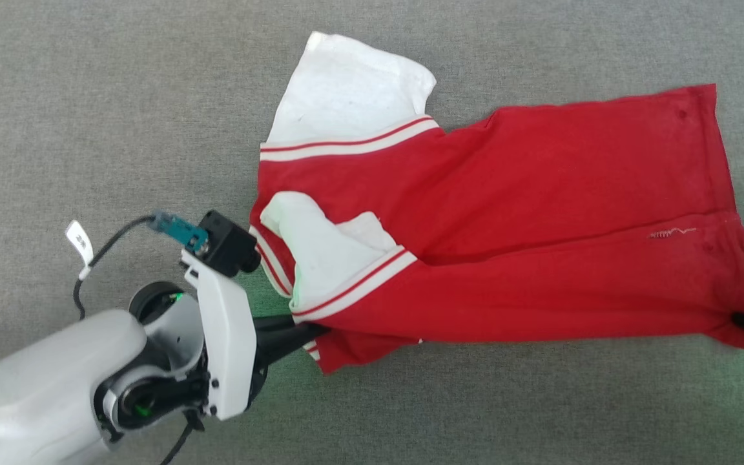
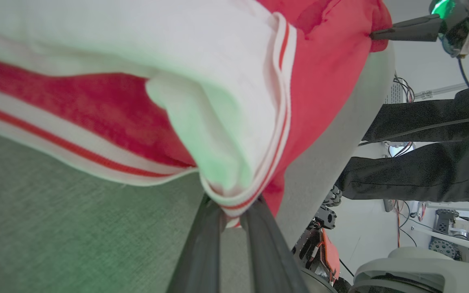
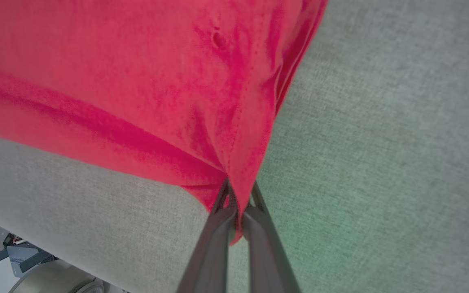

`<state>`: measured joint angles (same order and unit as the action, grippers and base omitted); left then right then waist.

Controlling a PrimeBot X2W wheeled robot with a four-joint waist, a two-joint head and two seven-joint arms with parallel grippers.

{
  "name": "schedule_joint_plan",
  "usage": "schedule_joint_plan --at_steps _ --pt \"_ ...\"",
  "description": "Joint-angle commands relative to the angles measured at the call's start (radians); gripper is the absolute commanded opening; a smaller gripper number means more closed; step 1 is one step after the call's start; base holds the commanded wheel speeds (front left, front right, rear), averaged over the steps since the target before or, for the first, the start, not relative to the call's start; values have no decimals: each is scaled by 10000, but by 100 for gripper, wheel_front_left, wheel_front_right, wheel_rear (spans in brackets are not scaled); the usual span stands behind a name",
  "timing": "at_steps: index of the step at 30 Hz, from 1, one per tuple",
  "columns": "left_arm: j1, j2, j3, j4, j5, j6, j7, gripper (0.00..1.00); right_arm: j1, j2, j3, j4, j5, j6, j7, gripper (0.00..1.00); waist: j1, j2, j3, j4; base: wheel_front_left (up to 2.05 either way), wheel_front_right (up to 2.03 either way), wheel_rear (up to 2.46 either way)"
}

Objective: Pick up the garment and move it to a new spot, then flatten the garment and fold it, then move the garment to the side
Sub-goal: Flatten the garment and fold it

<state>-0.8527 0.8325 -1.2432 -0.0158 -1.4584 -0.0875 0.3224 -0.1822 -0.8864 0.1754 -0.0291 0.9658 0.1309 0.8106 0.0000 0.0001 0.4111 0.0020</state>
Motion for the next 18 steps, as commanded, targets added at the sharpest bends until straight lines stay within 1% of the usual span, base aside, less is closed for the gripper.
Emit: schedule_joint_plan --at_steps 1,5,6,7,8,9,10,11,15,18 --pt "176 89 -10 -130 133 89 -97 0 221 -4 -126 -87 21 -3 -72 0 0 -1 5 -15 0 0 0" --pt "421 117 9 -390 141 261 -366 0 655 176 -503 -449 -123 -3 -315 0 0 -1 -11 -58 0 0 0" --pt "439 126 28 -416 145 272 -435 8 700 239 -608 -517 -231 -3 -432 19 0 -1 -17 -69 0 0 0" --pt "447 140 68 -435 165 304 -518 23 749 304 -688 -568 -323 -3 -520 37 0 -1 -25 -83 0 0 0" --pt "470 161 113 -441 176 326 -608 42 809 383 -737 -675 -419 -3 -610 90 0 -1 -41 -99 0 0 0" --pt "493 199 155 -450 184 341 -701 65 850 493 -852 -776 -513 -2 -748 100 0 -1 -60 -111 0 0 0" --pt "518 253 219 -463 196 364 -826 98 860 615 -999 -865 -622 -3 -921 100 0 -1 -84 -131 0 0 0" --pt "558 315 297 -484 177 386 -960 100 879 743 -1136 -901 -704 -3 -1074 100 0 -1 -107 -148 0 0 0" --pt "665 799 686 -572 120 513 -1625 100 841 1283 -1662 -1194 -1351 -2 -1785 100 0 -1 -207 -309 0 0 0" --pt "632 1223 1014 -569 319 682 -2159 100 630 1867 -1991 -1397 -1859 -2 -2422 100 0 -1 -275 -484 0 0 0"
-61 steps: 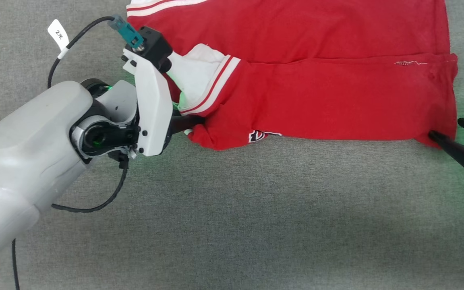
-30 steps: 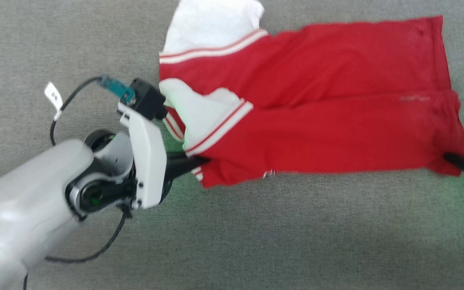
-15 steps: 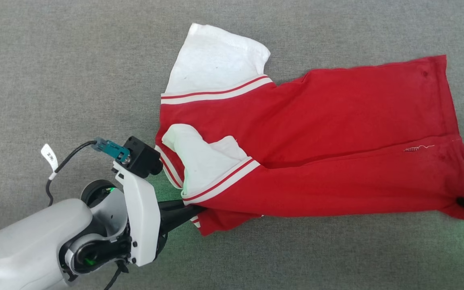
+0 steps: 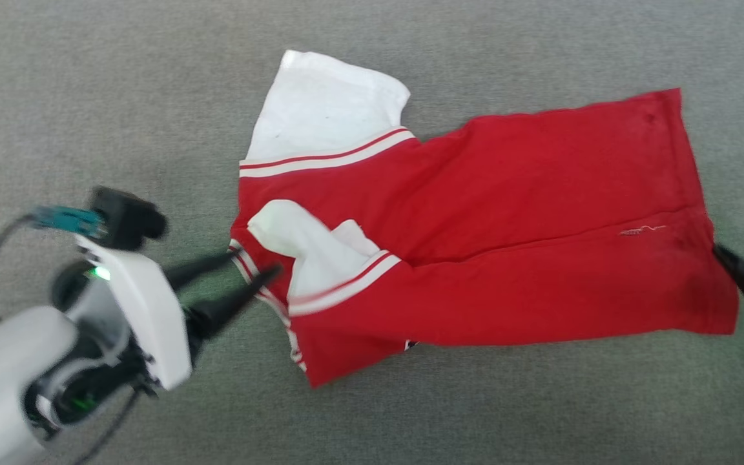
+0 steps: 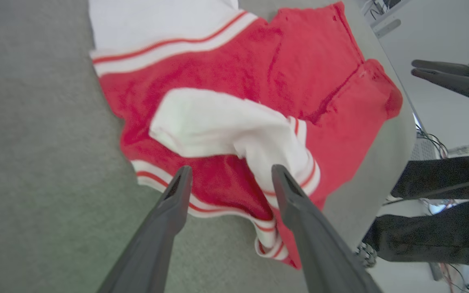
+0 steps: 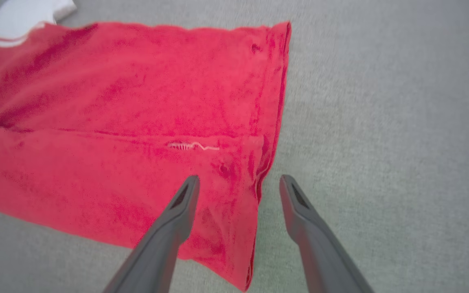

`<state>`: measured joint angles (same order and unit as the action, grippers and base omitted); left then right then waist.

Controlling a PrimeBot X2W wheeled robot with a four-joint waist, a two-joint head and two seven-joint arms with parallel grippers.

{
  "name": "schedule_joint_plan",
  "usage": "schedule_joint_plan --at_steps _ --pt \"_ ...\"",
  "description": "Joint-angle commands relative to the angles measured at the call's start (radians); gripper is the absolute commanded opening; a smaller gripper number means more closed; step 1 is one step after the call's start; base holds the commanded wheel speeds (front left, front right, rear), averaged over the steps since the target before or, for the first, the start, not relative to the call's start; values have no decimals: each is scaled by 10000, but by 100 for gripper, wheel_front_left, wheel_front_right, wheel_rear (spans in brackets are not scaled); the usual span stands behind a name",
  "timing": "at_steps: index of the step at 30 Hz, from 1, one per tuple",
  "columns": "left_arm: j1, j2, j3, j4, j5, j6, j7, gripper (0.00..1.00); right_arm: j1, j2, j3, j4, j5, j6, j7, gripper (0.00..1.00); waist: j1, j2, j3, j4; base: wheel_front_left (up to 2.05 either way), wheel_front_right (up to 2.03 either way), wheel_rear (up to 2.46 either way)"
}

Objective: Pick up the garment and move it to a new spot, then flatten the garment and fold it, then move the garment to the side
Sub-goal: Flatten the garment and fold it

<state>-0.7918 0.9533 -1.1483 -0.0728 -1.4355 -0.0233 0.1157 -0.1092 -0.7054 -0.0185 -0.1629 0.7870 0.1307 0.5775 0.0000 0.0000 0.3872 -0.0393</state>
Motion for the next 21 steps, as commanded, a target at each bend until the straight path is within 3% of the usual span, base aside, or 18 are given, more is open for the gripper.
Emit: schedule_joint_plan --at_steps 1,6,12,16,21 --pt "-73 129 226 62 204 138 -368 100 -190 243 -77 -127 -241 0 -312 100 0 0 -44 -149 0 0 0" --pt "-620 147 867 939 914 672 -1553 100 -713 1161 264 -286 -1057 0 -1658 100 0 0 19 -591 0 0 0" --pt "-1917 -479 1251 2830 1867 786 -2068 100 -1516 2163 992 12 -1806 -1 -3665 100 0 0 258 -1375 0 0 0" --pt "-2890 -927 1219 4196 2106 524 -1435 100 -1909 2641 1323 359 -2043 -1 -4827 100 0 0 424 -1955 0 0 0" --pt "-3931 -1343 848 5781 1953 35 443 100 -2114 3009 1584 696 -2093 0 -5716 100 0 0 631 -2597 0 0 0"
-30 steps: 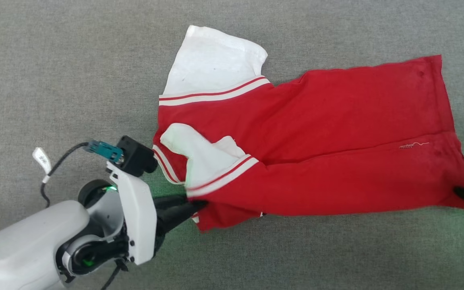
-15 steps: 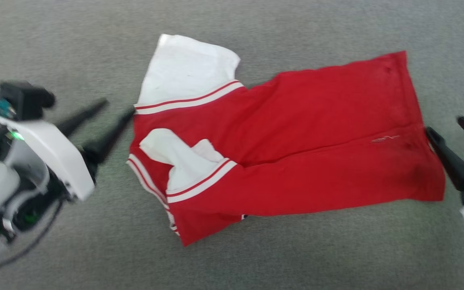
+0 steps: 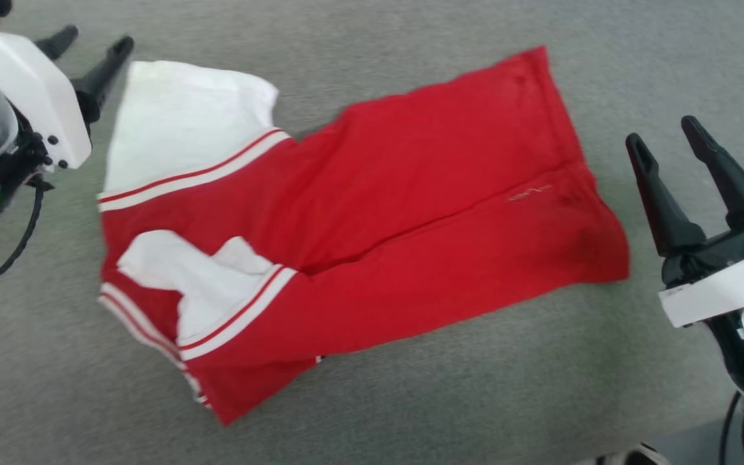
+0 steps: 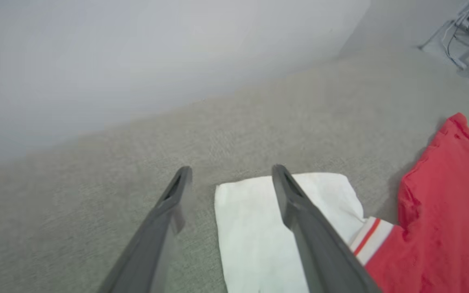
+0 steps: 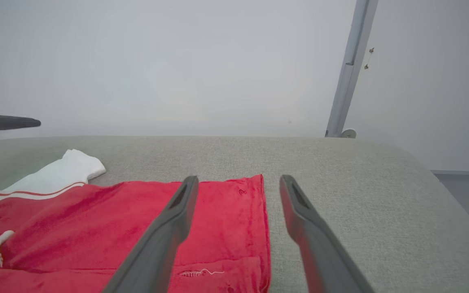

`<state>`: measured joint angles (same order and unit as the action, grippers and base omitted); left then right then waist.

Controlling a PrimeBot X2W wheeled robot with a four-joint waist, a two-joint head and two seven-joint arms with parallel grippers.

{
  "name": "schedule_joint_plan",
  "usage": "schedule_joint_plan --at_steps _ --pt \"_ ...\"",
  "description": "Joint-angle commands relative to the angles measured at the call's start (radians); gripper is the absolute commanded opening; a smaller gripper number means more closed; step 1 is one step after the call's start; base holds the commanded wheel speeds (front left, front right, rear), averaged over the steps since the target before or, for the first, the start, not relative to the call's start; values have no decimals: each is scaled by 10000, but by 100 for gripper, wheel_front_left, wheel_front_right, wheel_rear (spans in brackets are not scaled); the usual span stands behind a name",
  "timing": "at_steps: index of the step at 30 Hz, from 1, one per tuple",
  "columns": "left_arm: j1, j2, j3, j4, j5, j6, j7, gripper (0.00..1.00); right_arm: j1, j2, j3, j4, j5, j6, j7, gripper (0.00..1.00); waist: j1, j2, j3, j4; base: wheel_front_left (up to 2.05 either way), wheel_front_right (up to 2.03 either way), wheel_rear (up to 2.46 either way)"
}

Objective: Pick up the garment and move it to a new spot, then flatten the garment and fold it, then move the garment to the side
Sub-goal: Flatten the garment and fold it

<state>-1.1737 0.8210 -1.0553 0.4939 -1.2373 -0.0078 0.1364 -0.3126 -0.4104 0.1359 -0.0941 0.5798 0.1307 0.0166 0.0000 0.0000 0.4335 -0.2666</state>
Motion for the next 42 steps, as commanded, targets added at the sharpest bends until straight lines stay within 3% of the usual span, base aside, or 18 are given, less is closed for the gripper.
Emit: schedule_joint_plan --at_steps 1,5,6,9,14,17,18,19,20,22,23,24,34,39,42 --pt "-274 -55 -179 373 -200 -318 840 100 -82 122 94 80 9 0 -218 100 0 0 201 -430 0 0 0" --pt "-790 -91 -592 1095 -761 -722 3292 100 -95 151 343 266 111 0 -471 100 0 0 317 -753 0 0 0" --pt "-790 -91 -592 1095 -761 -722 3292 100 -95 151 343 266 111 0 -471 100 0 0 317 -753 0 0 0" --pt "-1196 -40 -774 1538 -952 -684 4585 100 -130 143 487 354 193 0 -556 100 0 0 438 -910 0 0 0" --pt "-1697 -108 -791 2179 -998 -573 5368 100 -258 100 712 364 301 0 -651 100 0 0 745 -1107 0 0 0" --pt "-1693 -309 -797 2311 -1294 -791 5926 100 -299 62 763 395 344 0 -646 100 0 0 901 -1137 0 0 0" --pt "-1618 -412 -749 2266 -1550 -875 6081 93 -324 51 776 403 354 0 -624 100 0 0 942 -1123 0 0 0" --pt "-1542 -529 -650 2273 -1815 -911 6204 76 -367 34 784 411 373 0 -592 100 0 0 973 -1104 0 0 0" --pt "-1519 -603 -588 2261 -1938 -956 6329 49 -423 3 775 421 378 0 -567 100 0 0 1005 -1073 0 0 0" --pt "-1519 -627 -666 2214 -1985 -1008 6569 27 -552 -76 804 432 443 0 -471 100 0 0 1064 -1010 0 0 0" --pt "-1552 -606 -732 2187 -1866 -1037 6589 5 -627 -126 829 448 469 0 -408 100 0 0 1094 -977 0 0 0" --pt "-1588 -596 -767 2186 -1833 -1066 6582 0 -737 -176 879 478 470 0 -308 100 0 0 1125 -948 0 0 0" --pt "-2087 -903 -741 1899 -1455 -1191 6046 0 -3573 -1378 2012 1431 934 0 2256 100 0 0 1481 -380 0 0 0" --pt "-2410 -1112 -722 1541 -1339 -1222 5734 0 -5472 -1805 2788 2635 1527 0 3649 100 0 0 1799 69 0 0 0" --pt "-2559 -1261 -810 1160 -1268 -1233 5538 0 -6597 -2011 3438 3711 2142 -1 5255 100 0 0 1998 402 0 0 0"
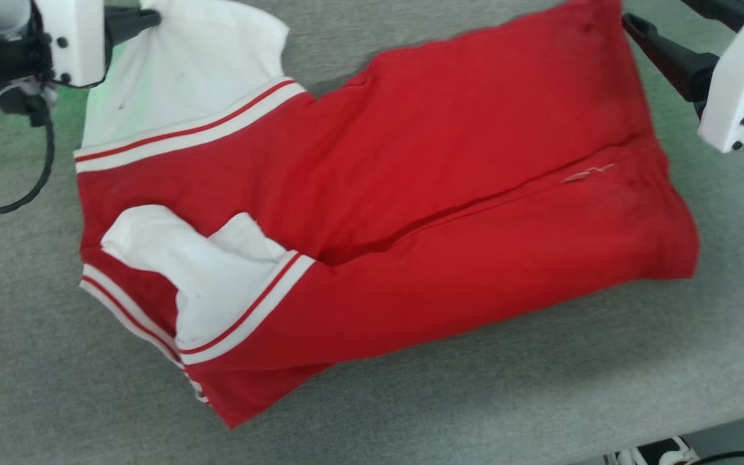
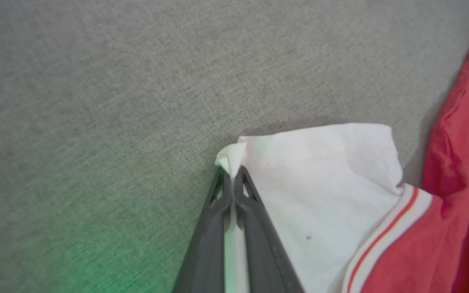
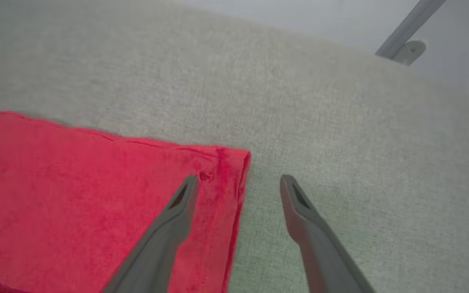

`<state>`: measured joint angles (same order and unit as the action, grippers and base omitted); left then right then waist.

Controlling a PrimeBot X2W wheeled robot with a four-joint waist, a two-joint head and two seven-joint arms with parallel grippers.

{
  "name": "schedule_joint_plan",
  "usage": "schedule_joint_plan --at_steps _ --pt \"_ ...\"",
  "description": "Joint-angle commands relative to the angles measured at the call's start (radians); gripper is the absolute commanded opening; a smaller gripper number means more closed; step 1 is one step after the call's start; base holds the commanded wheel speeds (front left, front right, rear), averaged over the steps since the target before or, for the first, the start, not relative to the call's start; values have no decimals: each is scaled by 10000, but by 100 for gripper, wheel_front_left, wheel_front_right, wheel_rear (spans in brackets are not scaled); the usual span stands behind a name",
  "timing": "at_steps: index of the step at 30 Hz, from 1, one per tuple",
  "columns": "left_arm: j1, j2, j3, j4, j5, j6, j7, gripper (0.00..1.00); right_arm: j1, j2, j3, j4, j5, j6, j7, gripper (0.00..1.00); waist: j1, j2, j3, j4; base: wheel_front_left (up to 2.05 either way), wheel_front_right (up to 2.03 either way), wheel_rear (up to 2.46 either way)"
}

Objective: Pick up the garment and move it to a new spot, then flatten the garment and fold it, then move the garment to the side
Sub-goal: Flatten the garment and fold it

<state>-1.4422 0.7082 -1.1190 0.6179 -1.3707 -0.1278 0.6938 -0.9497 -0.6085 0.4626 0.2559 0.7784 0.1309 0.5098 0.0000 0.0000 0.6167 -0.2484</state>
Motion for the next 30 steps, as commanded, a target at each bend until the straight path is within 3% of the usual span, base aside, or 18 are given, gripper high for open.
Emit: schedule_joint_plan --at_steps 1,6,15,16,17,30 --pt "107 -155 -186 -176 69 -33 -67 0 -468 -68 221 480 303 -3 660 100 0 0 207 295 0 0 0" --pt "92 -282 -328 -497 -17 -36 -227 0 -1266 -92 571 1376 1031 -3 2102 100 0 0 389 604 0 0 0" --pt "-109 -491 -436 -673 -176 -12 -513 0 -1535 102 1188 2136 1614 -2 2647 97 0 0 668 973 0 0 0" --pt "-111 -513 -451 -680 -196 -12 -583 0 -1534 83 1302 2159 1674 -2 2716 39 0 0 681 1021 0 0 0" --pt "-109 -542 -453 -693 -220 -8 -649 0 -1515 43 1351 2195 1742 -2 2767 0 0 0 677 1065 0 0 0" --pt "628 -713 -117 -1717 -854 -8 -2930 0 -1106 -1101 1171 1466 2570 -2 1955 0 0 0 -744 1964 0 0 0"
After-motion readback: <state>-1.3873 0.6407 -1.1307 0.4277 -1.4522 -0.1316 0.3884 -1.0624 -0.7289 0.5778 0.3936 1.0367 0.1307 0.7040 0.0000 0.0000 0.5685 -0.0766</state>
